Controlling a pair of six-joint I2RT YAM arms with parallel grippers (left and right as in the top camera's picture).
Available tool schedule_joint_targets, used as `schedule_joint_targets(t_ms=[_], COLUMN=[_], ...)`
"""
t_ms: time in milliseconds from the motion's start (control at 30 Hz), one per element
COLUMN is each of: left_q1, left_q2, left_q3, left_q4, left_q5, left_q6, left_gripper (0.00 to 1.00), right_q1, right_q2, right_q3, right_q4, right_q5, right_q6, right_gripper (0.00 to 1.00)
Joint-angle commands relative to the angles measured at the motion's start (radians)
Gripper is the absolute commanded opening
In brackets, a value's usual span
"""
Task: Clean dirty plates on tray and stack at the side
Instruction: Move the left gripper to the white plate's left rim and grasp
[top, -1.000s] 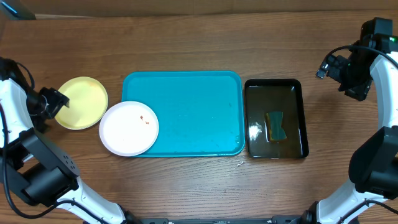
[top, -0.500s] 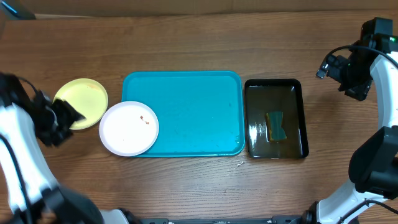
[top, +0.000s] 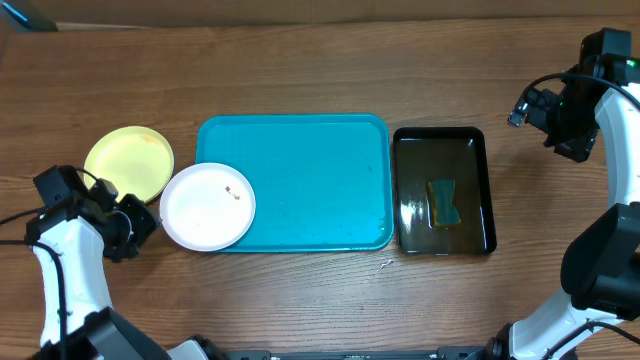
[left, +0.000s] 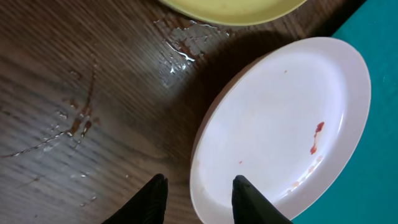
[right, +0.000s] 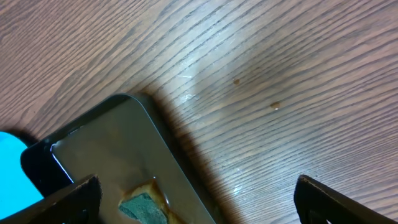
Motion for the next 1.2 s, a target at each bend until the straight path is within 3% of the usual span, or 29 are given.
schedule_joint_targets(t_ms=[0,300,500,767,900,1167], left_q1=[-0.039,-0.169,-0.172,-0.172,-0.172,-0.175], left_q2=[0.058,0.148,0.147,0.147,0.148,0.199], left_q3=[-0.005,0.006,0.029,0.216,0.196,0.143], left_q4=[0.021,0.091,0.069,-0.112,-0.108,-0.050], left_q5=[0.039,-0.060,-0.051,-0.101,-0.227,-0.236], left_q6=[-0.011,-0.011,-0.014,-0.015,-0.068,-0.068], left_gripper=[0.37,0.35,0.33,0.29,0.29,0.28], right_q1=[-0.004,-0.004,-0.004,-0.004,-0.004,-0.004], right_q2=[-0.019,-0.019,-0.019,-0.019,-0.019,-0.019], right_q3=[0.013,0.013,0.013,0.013,0.013,0.013], right_q4=[0.002,0.002,0.002,0.002,0.002,0.002], right_q5=[0.009,0.009,0.009,0.009,0.009,0.009], right_q6=[0.000,0.000,0.000,0.000,0.000,0.000], right_gripper=[1.00,1.00,1.00,1.00,1.00,1.00])
